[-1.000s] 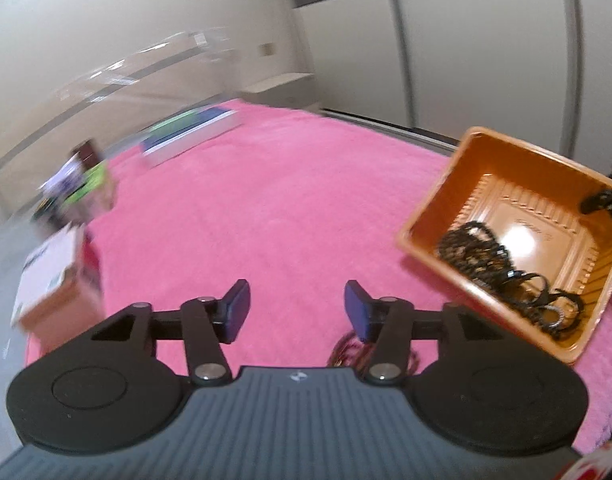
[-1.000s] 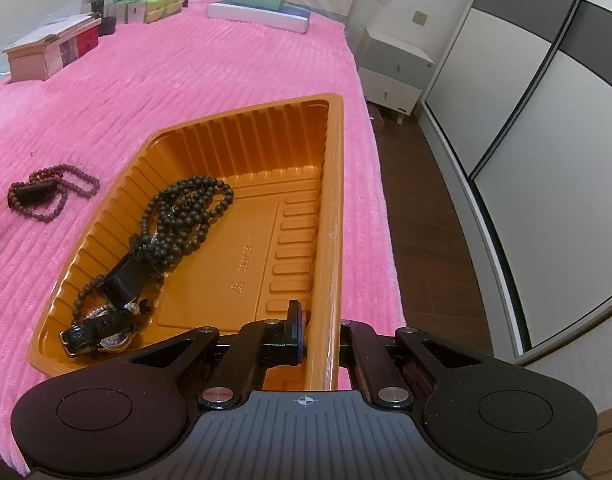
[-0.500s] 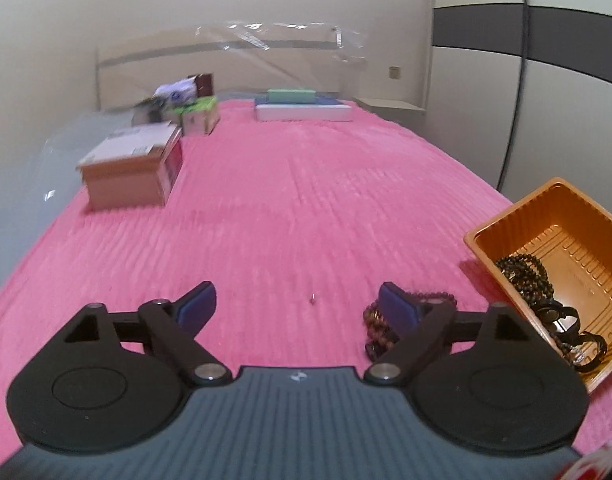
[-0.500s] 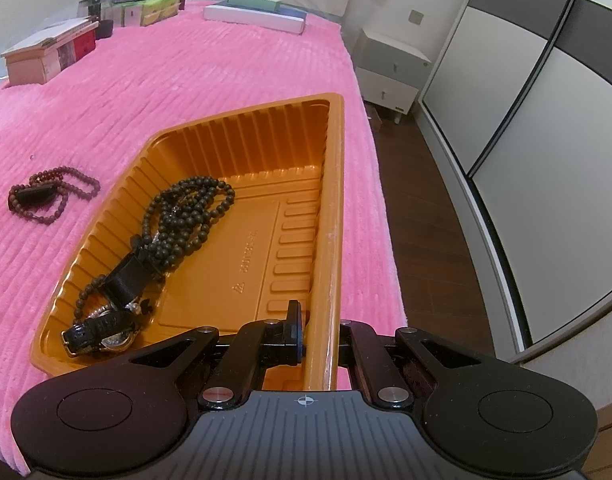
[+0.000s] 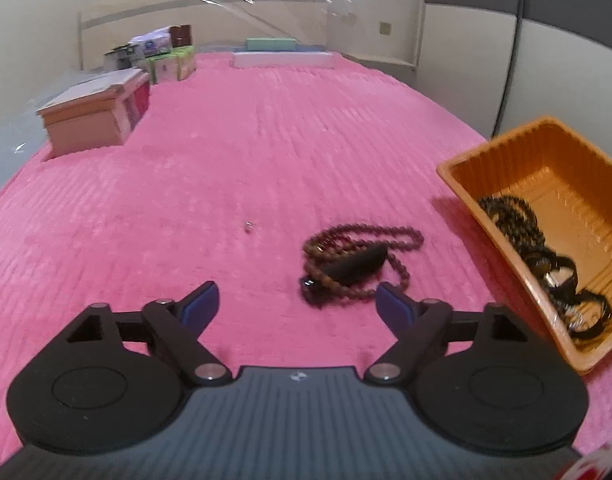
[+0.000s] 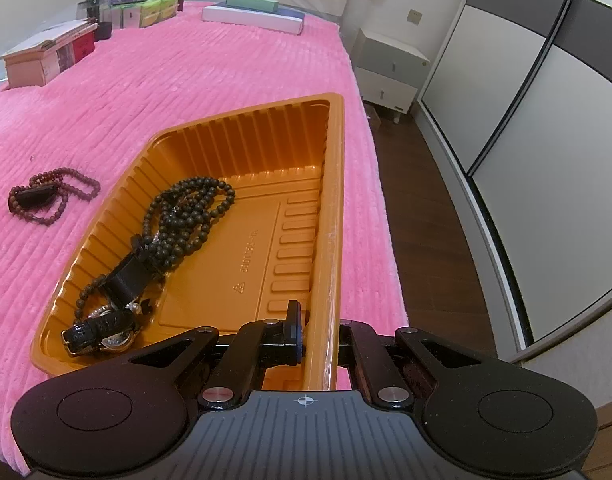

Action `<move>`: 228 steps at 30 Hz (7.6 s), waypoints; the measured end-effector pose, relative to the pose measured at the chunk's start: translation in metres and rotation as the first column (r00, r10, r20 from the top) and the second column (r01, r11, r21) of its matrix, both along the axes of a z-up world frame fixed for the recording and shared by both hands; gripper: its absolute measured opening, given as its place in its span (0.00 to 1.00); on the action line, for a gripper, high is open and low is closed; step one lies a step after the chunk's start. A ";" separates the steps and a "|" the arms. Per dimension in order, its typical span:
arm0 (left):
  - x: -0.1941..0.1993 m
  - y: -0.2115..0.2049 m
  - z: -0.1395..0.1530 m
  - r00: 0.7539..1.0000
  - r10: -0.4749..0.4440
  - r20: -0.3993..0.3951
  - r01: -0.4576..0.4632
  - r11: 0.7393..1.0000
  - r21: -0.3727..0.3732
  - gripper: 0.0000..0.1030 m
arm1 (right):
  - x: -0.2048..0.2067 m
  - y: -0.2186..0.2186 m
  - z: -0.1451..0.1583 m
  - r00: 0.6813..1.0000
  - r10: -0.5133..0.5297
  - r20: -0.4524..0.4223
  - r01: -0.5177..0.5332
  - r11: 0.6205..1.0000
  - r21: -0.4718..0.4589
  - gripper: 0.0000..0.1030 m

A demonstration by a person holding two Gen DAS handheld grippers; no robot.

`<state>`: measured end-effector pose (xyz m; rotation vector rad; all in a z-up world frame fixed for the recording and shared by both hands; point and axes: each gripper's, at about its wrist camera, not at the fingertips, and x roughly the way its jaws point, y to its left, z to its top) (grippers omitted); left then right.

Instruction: Organize jewelry

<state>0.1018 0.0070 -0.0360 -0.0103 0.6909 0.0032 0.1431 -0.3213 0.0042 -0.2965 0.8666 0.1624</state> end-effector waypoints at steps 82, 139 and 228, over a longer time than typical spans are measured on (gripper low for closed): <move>0.056 0.005 0.073 0.836 -0.548 -0.033 0.507 0.749 0.425 0.06 | 0.003 -0.002 -0.001 1.000 -0.009 -0.004 0.009 1.000 -0.007 0.04; 0.075 -0.008 0.042 0.820 -0.571 -0.046 0.572 0.813 0.106 0.05 | 0.003 -0.002 -0.004 1.000 -0.016 -0.006 0.016 1.000 -0.013 0.04; 0.123 -0.183 0.139 0.645 -0.764 0.014 0.760 0.644 0.094 0.05 | 0.003 -0.007 -0.002 1.000 -0.001 -0.006 0.001 1.000 0.006 0.04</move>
